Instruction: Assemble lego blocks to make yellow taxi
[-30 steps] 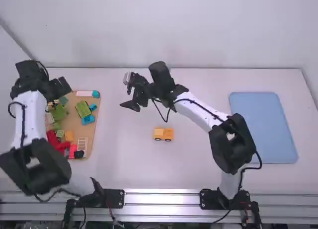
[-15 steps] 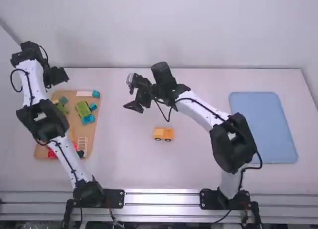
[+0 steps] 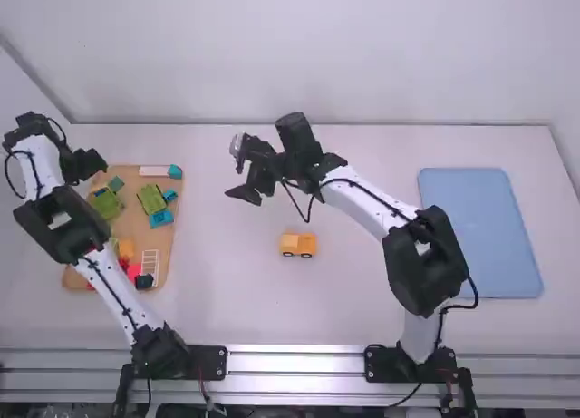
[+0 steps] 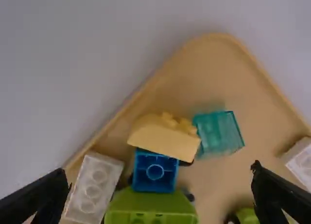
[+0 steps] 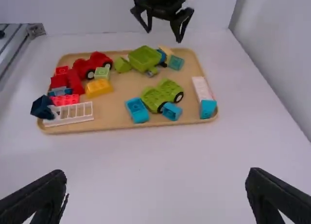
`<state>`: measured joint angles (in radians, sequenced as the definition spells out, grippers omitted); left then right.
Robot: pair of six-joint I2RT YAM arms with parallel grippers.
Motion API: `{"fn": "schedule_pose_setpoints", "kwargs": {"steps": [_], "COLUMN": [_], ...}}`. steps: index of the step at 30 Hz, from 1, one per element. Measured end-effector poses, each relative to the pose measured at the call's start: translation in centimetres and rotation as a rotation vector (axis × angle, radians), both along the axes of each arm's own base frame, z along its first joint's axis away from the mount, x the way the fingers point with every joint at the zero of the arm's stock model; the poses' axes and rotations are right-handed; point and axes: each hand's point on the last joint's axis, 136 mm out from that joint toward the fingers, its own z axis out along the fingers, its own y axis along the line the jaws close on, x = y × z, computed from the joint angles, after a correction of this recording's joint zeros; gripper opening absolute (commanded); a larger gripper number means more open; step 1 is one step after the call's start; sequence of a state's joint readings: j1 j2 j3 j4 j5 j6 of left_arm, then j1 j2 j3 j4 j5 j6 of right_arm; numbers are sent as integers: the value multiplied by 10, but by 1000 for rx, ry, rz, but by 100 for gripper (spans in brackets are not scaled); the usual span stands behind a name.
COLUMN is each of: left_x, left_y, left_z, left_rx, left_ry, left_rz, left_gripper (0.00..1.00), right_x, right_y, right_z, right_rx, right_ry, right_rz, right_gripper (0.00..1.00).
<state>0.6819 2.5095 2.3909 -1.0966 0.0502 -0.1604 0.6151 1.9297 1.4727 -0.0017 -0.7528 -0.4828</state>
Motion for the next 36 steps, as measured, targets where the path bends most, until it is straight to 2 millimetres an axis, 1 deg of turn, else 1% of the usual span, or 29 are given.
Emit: {"fn": "schedule_pose_setpoints", "kwargs": {"steps": [3,6,10,15,16,17,18,19,20,21,23,25,28,30,34,36], "left_x": [7,22,31,45,46,49,48,46,40,40,31,28,27,25,25,26], "left_y": [-3,-6,-16,-22,-22,-21,-20,-19,-19,-19,-18,-16,-13,-14,-18,-21], "left_z": [0,4,6,12,12,13,13,11,9,9,5,4,0,-5,-14,-16], "left_rx": [-6,-18,-75,-114,-114,-113,-118,-122,-127,-129,-129,-124,-114,-113,-120,-130], "left_ry": [-25,-91,-142,-215,-222,-233,-229,-214,-186,-184,-141,-127,-118,-106,-98,-96], "left_rz": [-10,-29,-49,-71,-69,-50,-10,35,96,103,210,277,386,452,540,589], "left_gripper": [99,99,99,100,96,93,94,95,94,94,93,93,88,78,77,75], "right_x": [0,-2,-8,-12,-13,-13,-13,-13,-13,-13,-13,-15,-17,-18,-19,-19], "right_y": [3,5,8,9,10,10,10,10,10,10,10,11,12,13,13,13], "right_z": [7,11,13,13,12,12,12,12,12,12,12,12,12,12,11,10], "right_rx": [26,49,57,58,58,56,56,56,57,57,57,57,57,57,55,50], "right_ry": [-16,-21,-19,-10,-7,-5,-5,0,-3,-2,-5,-1,-4,0,-1,7], "right_rz": [11,33,55,70,71,72,73,72,73,73,74,76,81,84,86,85], "right_gripper": [98,98,98,98,98,98,98,98,98,98,98,98,98,98,98,98]}}
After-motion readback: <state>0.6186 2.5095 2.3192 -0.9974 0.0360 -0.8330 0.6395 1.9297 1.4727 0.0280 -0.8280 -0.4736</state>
